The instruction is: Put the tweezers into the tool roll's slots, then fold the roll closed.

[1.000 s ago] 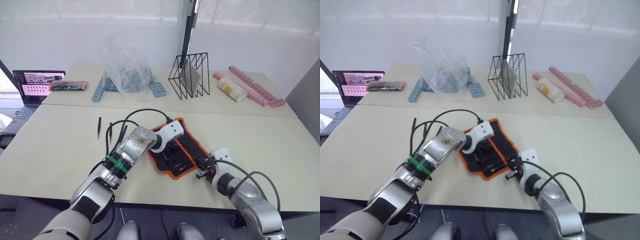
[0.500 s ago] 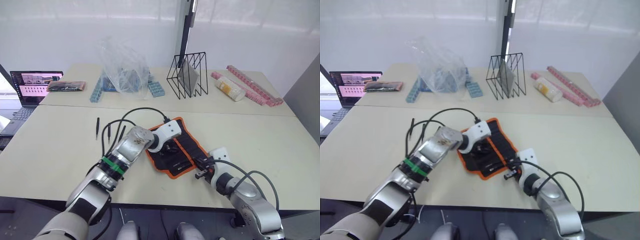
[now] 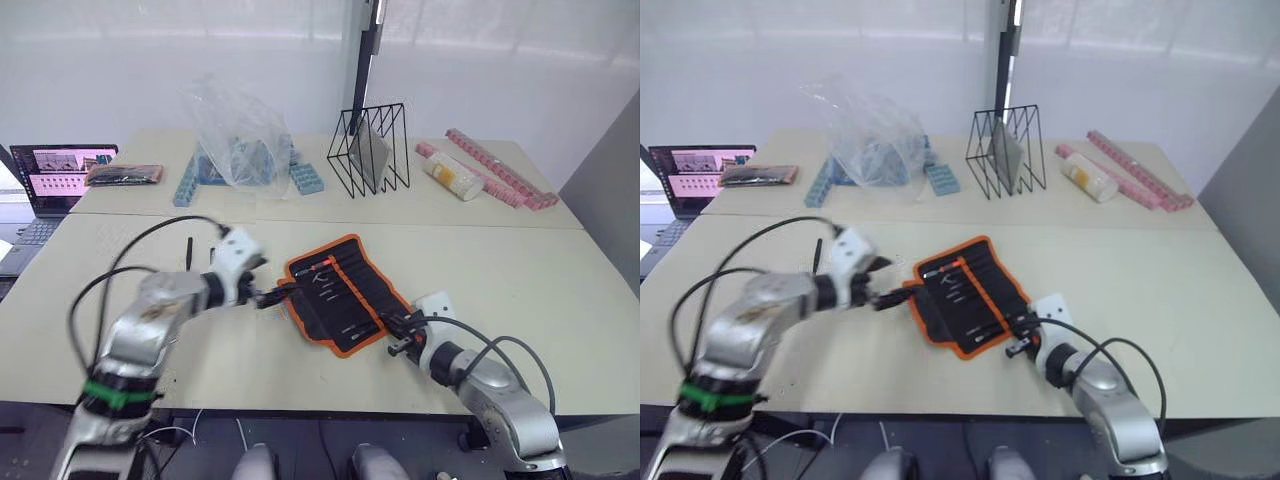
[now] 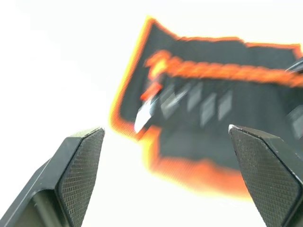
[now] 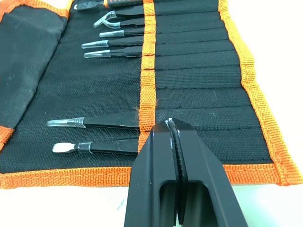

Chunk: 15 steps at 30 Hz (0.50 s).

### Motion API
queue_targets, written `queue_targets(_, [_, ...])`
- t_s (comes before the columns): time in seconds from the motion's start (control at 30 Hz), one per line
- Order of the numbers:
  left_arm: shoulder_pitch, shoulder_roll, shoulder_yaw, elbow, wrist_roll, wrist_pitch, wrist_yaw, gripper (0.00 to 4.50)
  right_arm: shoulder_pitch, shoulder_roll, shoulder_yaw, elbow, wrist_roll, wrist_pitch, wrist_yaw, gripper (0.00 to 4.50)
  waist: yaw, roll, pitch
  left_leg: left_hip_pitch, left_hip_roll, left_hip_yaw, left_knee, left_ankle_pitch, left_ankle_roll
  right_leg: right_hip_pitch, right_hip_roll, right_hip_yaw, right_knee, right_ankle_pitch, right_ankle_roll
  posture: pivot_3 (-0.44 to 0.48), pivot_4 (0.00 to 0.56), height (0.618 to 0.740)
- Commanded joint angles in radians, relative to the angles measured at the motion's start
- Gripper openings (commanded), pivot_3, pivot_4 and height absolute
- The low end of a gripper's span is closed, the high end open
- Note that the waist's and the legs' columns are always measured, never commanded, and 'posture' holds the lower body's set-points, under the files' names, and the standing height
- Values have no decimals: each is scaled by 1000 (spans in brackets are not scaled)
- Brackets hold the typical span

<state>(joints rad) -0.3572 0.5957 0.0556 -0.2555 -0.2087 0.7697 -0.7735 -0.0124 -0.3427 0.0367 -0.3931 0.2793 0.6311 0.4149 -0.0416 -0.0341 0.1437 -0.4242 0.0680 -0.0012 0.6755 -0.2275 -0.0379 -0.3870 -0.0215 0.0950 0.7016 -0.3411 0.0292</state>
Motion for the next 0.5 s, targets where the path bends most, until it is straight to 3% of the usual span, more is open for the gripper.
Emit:
queue_targets(0.03, [125, 38, 177, -89, -39, -14, 39, 4454, 16, -15, 5, 37, -3, 3, 15, 0, 2, -1, 0, 0, 0, 0, 0, 0, 0, 0, 0, 0, 0, 0, 0, 0, 150, 689])
queue_targets(0.2, [424, 30, 474, -169, -79, -46, 70, 4454, 24, -30, -8, 51, -3, -11, 34, 0, 0, -2, 1, 0, 0, 1, 0, 0, 0, 0, -2, -1, -1, 0, 0, 0, 150, 689])
queue_targets(0.4, [600, -44, 629, -229, -130, -78, 125, 4454, 25, -43, -11, 66, -1, -22, 55, 0, 19, -5, 0, 1, -1, 1, 1, 0, 0, 1, -4, -2, -2, 0, 0, 0, 150, 689])
queue_targets(0.5, [713, -144, 711, -271, -144, -127, 178, 4454, 23, -51, -11, 76, -2, -26, 68, 0, 18, -7, -1, 1, 0, 3, 1, 0, 0, 1, -4, -1, -3, 0, 0, 0, 150, 689])
